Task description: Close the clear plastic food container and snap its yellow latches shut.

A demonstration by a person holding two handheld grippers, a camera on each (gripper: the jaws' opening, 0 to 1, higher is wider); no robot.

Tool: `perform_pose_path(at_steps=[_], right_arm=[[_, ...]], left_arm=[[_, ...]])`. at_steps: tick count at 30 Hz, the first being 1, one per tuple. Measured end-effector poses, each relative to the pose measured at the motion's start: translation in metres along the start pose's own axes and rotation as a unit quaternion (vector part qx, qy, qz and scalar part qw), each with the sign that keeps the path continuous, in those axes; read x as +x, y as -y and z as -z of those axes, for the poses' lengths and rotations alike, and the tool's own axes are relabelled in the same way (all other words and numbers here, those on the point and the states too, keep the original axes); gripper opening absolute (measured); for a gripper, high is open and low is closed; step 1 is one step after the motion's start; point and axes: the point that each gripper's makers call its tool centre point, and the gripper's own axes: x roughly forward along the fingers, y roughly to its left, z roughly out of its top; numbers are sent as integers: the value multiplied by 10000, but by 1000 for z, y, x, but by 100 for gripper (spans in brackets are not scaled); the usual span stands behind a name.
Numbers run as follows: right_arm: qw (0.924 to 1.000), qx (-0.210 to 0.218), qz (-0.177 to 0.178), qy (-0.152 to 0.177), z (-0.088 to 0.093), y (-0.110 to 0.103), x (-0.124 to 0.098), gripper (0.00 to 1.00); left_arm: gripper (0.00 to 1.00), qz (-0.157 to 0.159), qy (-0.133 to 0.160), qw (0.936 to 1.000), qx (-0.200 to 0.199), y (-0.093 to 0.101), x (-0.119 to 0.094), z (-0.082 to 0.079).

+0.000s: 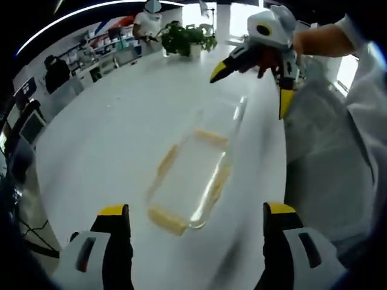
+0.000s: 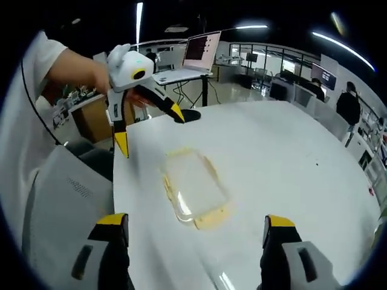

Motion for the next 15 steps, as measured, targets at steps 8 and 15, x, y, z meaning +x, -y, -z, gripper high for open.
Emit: perform_pose_path(at_steps=[8, 15], right_arm=[[9995, -185, -130, -228, 6, 4, 9, 91], [9987, -371, -166, -301, 4, 9, 17, 89]], left_arm=[[89, 155, -211, 9993, 260, -6, 7, 7], [88, 343, -423, 9973, 492, -10, 12, 12]])
